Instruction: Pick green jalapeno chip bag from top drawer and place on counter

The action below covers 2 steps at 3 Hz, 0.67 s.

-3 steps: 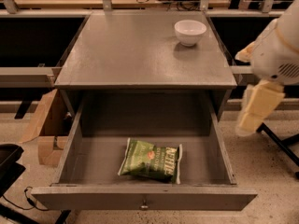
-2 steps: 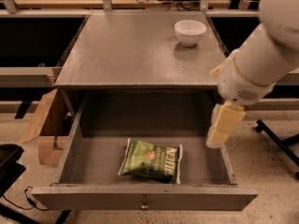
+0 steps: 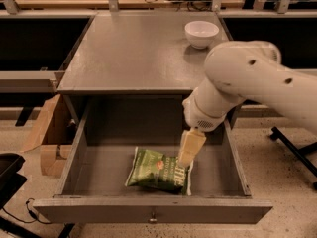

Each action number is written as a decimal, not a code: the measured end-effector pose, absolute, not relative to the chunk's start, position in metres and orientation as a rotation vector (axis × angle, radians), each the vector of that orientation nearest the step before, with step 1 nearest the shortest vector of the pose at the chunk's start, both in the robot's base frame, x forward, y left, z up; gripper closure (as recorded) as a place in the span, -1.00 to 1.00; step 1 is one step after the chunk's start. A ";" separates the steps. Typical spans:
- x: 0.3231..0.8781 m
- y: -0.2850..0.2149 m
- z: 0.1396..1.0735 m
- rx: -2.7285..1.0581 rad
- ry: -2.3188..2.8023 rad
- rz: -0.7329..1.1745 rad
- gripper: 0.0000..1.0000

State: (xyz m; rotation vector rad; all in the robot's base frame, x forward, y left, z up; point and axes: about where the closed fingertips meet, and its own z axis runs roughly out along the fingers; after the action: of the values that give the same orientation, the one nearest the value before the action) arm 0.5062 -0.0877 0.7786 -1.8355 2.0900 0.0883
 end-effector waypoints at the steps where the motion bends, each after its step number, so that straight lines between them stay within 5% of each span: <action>1: 0.511 -0.065 0.735 -1.834 2.083 0.141 -1.00; 2: 0.503 -0.054 0.692 -1.834 2.078 0.171 -1.00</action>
Offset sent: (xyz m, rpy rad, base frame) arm -0.0139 0.0454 -0.1438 0.0688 0.0524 0.0202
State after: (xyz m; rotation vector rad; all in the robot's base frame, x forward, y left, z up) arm 0.5027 -0.0545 0.6918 -1.8343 2.0782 0.1712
